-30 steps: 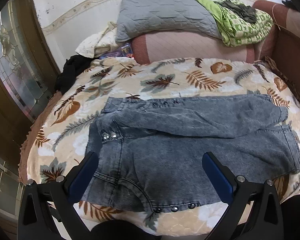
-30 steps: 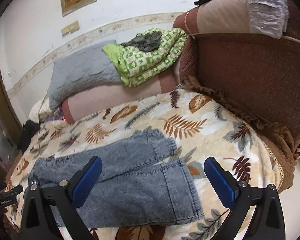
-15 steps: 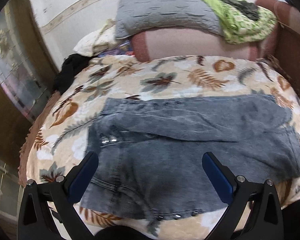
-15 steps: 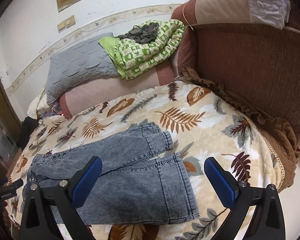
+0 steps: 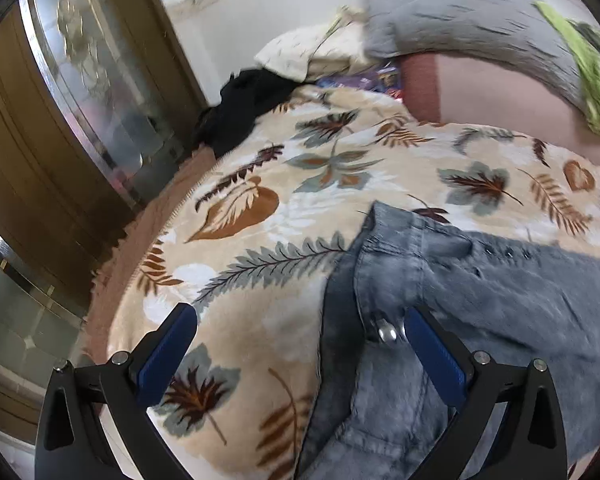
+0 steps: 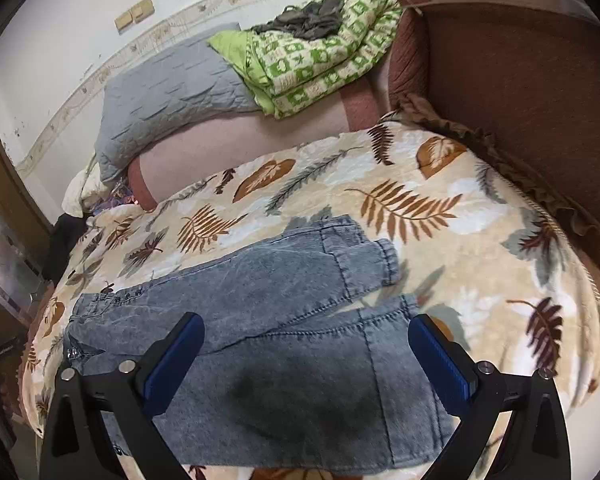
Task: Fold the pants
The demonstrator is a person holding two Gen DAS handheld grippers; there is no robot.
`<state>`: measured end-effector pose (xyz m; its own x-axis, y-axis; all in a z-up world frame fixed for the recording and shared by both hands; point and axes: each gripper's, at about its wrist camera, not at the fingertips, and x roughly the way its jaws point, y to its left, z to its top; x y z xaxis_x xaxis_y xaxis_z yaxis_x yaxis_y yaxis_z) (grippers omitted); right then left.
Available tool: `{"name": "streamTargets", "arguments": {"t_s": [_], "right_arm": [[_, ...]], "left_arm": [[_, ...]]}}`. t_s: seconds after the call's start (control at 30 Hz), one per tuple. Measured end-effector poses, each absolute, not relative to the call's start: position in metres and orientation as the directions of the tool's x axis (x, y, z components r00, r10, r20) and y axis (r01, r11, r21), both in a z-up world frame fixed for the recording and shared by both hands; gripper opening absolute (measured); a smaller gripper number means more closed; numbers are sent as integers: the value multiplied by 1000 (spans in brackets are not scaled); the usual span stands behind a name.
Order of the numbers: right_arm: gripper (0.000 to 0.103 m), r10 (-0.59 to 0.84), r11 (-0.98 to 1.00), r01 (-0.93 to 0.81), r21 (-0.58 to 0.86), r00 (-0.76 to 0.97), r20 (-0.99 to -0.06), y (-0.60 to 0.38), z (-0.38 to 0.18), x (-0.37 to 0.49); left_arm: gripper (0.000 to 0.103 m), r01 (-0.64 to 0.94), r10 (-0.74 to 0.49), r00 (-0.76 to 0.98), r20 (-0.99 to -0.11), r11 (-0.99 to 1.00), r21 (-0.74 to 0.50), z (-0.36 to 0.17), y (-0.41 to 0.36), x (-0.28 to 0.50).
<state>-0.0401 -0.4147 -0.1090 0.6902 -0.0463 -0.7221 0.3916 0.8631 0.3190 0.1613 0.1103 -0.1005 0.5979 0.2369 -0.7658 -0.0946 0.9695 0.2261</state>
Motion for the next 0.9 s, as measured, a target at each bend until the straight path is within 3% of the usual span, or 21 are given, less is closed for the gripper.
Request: {"name": "streamTargets", "arguments": {"t_s": [0.47,0.7,0.8,0.87,0.9], "right_arm": [[103,-7,788,515,339,558,-830,-529,-145,50],[103,108,760,513,399,505,-856,-552,-187,109],[103,140,758,503,415,496,-857,-545,-203,132],[103,147,769,497,403,475,-868,-537,-214,147],[103,153,774,495,395,460,-875,-534,-219,153]], "left_arm": [[103,-26,83,444,-892,996,80,-163,95,307],[103,-12,-13,391,-920,1000,-19,-195,83,339],[82,5,-47,373,-927,999,-49,-204,76,347],[40,18,-77,345,-936,997,-75,-210,72,351],[31,30,-104,328,-939,995,-99,-214,69,353]]}}
